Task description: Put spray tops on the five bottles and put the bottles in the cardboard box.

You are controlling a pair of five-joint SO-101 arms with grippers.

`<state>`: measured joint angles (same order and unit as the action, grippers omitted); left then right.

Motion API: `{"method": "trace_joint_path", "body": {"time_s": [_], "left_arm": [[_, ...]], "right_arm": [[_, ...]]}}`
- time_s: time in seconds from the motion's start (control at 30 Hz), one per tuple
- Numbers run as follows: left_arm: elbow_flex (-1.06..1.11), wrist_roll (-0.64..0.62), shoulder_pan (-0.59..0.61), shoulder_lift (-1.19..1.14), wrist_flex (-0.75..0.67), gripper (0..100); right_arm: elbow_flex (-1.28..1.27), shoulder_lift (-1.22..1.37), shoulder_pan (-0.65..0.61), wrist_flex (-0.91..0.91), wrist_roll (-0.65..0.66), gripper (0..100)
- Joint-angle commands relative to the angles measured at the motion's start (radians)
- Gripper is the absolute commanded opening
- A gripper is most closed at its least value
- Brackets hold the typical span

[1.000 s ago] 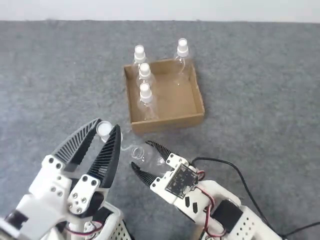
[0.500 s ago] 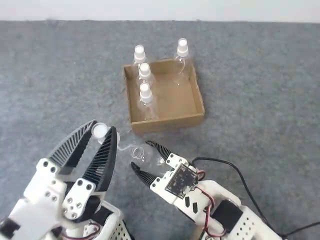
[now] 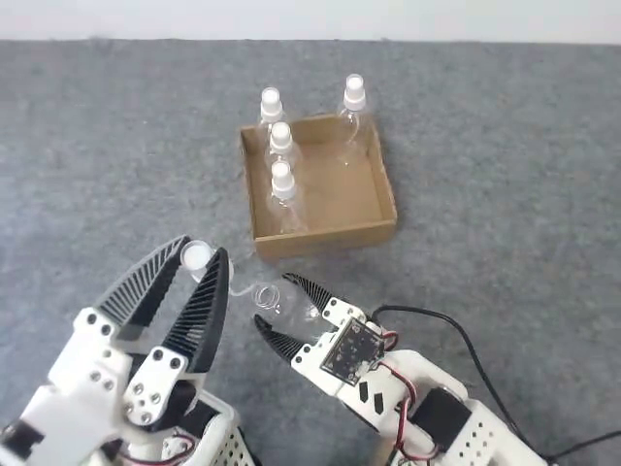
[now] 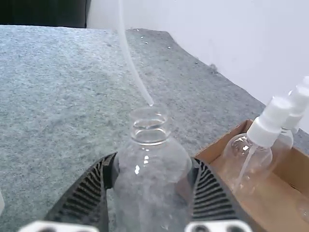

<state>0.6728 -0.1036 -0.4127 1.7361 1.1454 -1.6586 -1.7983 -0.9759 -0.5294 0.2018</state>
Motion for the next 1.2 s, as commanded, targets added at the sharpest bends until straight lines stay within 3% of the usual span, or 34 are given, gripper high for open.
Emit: {"method": "trace_joint_path", "body": {"time_s": [0.0,0.13,0.7,0.93,1.17], "left_arm": [[0.005,0.005,-0.077,-0.002,-0.002,1],[0.005,0.052,-0.180,-0.003,0.003,1],[0.087,0.098,-0.183,-0.005,-0.005,1],[0.211,0.094,-0.066,-0.002,-0.083,1],[0.291,0.091,-0.061,0.000,-0.112,1]], "right_arm": [[-0.021,0.001,-0.010,0.027,0.012,3.7],[-0.021,0.001,-0.008,0.027,0.012,3.7],[-0.023,-0.001,-0.007,0.025,0.014,3.7],[-0.023,-0.002,-0.005,0.025,0.014,3.7],[-0.023,-0.002,-0.004,0.025,0.014,3.7]]}}
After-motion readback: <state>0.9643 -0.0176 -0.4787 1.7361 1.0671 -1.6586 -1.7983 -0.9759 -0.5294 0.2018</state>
